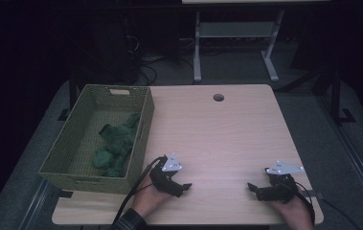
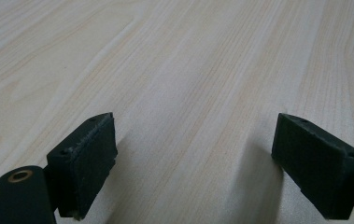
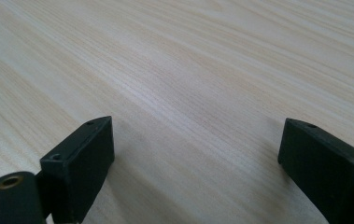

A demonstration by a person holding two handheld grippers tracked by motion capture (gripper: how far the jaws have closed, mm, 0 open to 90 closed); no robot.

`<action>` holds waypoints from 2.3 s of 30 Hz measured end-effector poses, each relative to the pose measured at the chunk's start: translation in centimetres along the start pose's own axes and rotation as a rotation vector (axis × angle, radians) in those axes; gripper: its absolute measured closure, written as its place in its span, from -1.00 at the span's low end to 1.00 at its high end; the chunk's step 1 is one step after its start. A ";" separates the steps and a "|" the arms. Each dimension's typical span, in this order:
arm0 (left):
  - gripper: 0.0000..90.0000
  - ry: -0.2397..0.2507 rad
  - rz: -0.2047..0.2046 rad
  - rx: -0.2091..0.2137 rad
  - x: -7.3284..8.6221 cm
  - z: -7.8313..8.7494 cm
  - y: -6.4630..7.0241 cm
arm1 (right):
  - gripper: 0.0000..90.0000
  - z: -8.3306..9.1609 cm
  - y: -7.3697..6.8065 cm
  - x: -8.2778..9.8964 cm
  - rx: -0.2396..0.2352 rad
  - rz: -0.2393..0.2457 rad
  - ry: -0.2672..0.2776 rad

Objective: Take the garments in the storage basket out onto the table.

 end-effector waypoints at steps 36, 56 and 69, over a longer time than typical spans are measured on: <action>-0.69 -0.014 0.017 -0.009 -2.6 2.4 -0.6 | -0.79 0.0 0.0 0.0 -0.007 0.004 -0.004; -0.69 0.013 0.013 -0.003 -4.8 4.8 -0.9 | -0.79 0.0 0.0 0.0 -0.006 0.008 -0.003; -0.69 0.024 0.001 0.013 -6.8 5.7 -1.3 | -0.79 0.0 0.0 0.0 -0.007 0.010 -0.002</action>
Point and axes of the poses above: each handheld gripper's, and its own axes: z roughly backward along the jaws, x roughly out of its underside, y roughly to its right, the point moved 2 cm from there along -z, roughly forward along the jaws, and after that the axes turned 1 degree about x, right-handed, at the moved point
